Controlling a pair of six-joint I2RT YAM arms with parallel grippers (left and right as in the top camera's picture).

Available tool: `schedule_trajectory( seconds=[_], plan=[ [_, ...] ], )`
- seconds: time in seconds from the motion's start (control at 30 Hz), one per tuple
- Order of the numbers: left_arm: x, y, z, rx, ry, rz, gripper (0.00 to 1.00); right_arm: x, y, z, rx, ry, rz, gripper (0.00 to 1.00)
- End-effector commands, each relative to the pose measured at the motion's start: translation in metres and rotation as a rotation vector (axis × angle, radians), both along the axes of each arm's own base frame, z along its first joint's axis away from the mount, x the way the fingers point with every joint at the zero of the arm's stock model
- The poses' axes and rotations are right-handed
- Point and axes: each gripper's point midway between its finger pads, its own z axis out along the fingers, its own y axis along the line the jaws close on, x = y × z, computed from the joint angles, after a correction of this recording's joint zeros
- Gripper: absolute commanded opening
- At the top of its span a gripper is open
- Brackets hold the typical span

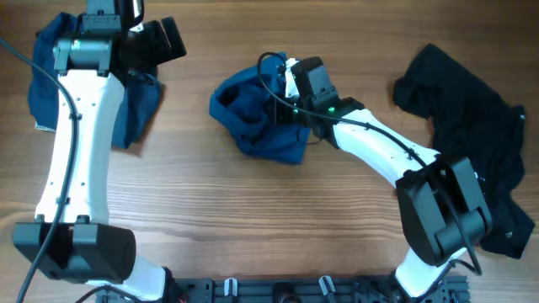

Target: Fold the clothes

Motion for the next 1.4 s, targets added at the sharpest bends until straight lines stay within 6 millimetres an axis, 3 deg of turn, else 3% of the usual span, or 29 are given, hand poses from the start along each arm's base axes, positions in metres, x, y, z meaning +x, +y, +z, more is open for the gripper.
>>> schedule_trajectory(
  seconds=[0.0, 0.07, 0.17, 0.37, 0.47, 0.73, 1.03, 1.23, 1.37],
  plan=[
    [0.004, 0.000, -0.006, -0.010, 0.014, -0.001, 1.00, 0.002, 0.004, -0.003, -0.012, 0.002, -0.001, 0.12],
    [0.003, 0.000, -0.007, -0.010, 0.017, -0.002, 1.00, 0.003, 0.003, 0.000, -0.018, 0.004, 0.004, 0.04],
    [0.003, 0.000, -0.007, -0.010, 0.018, -0.001, 1.00, 0.006, 0.000, 0.017, -0.032, 0.013, -0.005, 0.04],
    [0.002, 0.000, -0.008, -0.010, 0.021, -0.001, 1.00, 0.013, -0.021, 0.078, -0.053, 0.044, -0.047, 0.04],
    [0.002, 0.000, -0.008, -0.010, 0.021, -0.001, 1.00, 0.009, -0.041, 0.095, -0.085, 0.094, -0.071, 0.04],
    [0.002, 0.000, -0.008, -0.010, 0.021, -0.001, 1.00, 0.011, -0.117, 0.103, -0.106, 0.203, -0.229, 0.04],
    [0.002, 0.000, -0.008, -0.009, 0.021, -0.001, 1.00, -0.006, -0.175, 0.080, -0.262, 0.304, -0.325, 0.04],
    [0.002, 0.000, -0.008, -0.010, 0.021, -0.002, 1.00, -0.006, -0.185, 0.058, -0.317, 0.338, -0.324, 0.04],
    [0.002, 0.000, -0.008, -0.010, 0.022, -0.002, 1.00, -0.005, -0.185, 0.030, -0.353, 0.398, -0.297, 0.04]
  ],
)
